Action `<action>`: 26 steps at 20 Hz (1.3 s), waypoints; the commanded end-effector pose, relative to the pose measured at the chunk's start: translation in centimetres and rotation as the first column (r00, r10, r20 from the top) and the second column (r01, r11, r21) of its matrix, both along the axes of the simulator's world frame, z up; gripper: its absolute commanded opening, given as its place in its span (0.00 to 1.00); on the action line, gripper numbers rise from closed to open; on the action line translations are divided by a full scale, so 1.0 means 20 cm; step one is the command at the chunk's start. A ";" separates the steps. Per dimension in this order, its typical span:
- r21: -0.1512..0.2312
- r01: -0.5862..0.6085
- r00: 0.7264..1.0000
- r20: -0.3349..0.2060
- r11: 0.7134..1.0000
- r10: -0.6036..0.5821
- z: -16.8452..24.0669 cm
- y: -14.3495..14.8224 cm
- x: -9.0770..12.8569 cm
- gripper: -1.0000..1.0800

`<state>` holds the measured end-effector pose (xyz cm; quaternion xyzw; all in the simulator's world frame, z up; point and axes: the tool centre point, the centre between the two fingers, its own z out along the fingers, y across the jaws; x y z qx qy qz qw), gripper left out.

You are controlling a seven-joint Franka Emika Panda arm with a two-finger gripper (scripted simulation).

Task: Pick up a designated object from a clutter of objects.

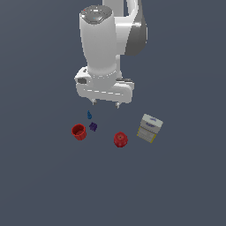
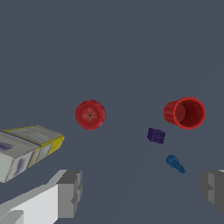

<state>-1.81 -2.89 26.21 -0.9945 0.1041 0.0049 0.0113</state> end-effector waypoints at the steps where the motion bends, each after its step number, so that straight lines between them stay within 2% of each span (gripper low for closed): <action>1: 0.001 0.082 0.997 -0.001 0.997 -0.082 -0.10 -0.07 -0.03 0.96; 4: 0.002 0.195 0.981 -0.002 0.981 -0.195 -0.23 -0.17 -0.09 0.96; 7: 0.000 0.308 0.951 -0.002 0.951 -0.308 -0.36 -0.27 -0.16 0.96; 13: -0.007 0.516 0.857 -0.002 0.857 -0.516 -0.60 -0.44 -0.34 0.96; 19: -0.016 0.653 0.758 0.002 0.758 -0.653 -0.75 -0.55 -0.50 0.96; 23: -0.020 0.706 0.709 0.005 0.708 -0.706 -0.81 -0.59 -0.57 0.96; 26: -0.023 0.729 0.685 0.007 0.685 -0.729 -0.84 -0.61 -0.61 0.96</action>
